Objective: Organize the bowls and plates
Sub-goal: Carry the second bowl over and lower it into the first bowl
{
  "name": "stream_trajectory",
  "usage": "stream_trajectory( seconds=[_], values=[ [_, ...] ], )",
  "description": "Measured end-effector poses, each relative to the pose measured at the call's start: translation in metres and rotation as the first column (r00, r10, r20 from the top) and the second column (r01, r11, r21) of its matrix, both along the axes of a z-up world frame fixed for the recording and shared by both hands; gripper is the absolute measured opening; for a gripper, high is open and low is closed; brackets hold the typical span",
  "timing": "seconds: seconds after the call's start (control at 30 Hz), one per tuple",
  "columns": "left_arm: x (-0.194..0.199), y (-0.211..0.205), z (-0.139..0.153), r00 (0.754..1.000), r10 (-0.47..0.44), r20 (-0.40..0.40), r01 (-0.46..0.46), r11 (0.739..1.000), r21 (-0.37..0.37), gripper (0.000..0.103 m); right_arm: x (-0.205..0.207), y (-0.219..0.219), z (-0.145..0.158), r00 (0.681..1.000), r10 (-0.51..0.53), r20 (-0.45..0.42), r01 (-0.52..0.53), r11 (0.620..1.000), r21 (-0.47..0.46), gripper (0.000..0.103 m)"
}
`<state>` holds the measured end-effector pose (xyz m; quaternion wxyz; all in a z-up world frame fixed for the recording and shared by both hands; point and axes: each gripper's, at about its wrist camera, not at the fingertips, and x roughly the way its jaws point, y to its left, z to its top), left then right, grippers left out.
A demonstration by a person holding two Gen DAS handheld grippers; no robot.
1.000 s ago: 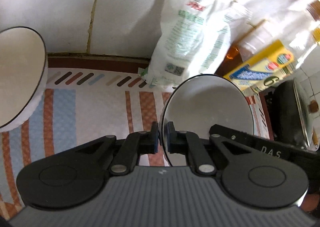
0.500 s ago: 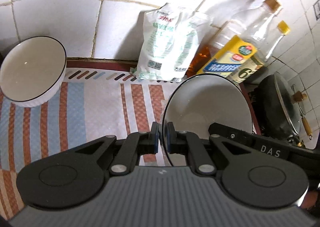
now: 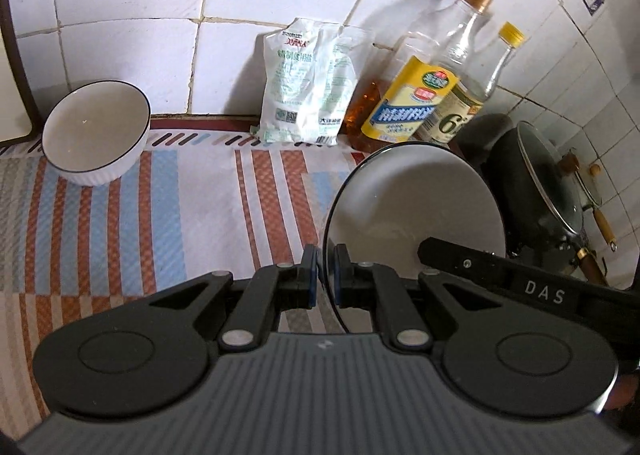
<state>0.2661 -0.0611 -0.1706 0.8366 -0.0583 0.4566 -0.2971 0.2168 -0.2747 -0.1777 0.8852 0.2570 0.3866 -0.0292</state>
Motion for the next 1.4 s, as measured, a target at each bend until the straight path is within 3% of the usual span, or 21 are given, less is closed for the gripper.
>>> stream_trajectory(
  seconds=[0.53, 0.9, 1.03, 1.27, 1.4],
  values=[
    [-0.058, -0.004, 0.016, 0.997, -0.074, 0.028, 0.073, 0.997, 0.025, 0.007, -0.069, -0.003, 0.004, 1.000, -0.006, -0.013, 0.006, 0.999, 0.054, 0.015],
    [-0.089, -0.029, -0.009, 0.989, -0.146, -0.017, 0.147, 0.988, 0.049, 0.007, -0.115, -0.020, -0.009, 0.995, -0.082, -0.054, 0.087, 0.992, 0.094, 0.016],
    [-0.088, -0.040, -0.028, 0.987, -0.150, -0.051, 0.151, 0.988, 0.030, 0.006, -0.121, -0.032, -0.027, 0.993, -0.091, -0.081, 0.099, 0.989, 0.111, 0.016],
    [-0.088, -0.056, -0.056, 0.978, -0.161, -0.134, 0.166, 0.986, 0.025, 0.007, -0.120, -0.043, -0.043, 0.981, -0.101, -0.166, 0.114, 0.991, 0.072, 0.016],
    [-0.078, -0.065, -0.069, 0.970, -0.105, -0.220, 0.116, 0.993, 0.036, 0.006, -0.113, -0.034, -0.048, 0.976, -0.101, -0.194, 0.093, 0.994, -0.049, 0.020]
  ],
)
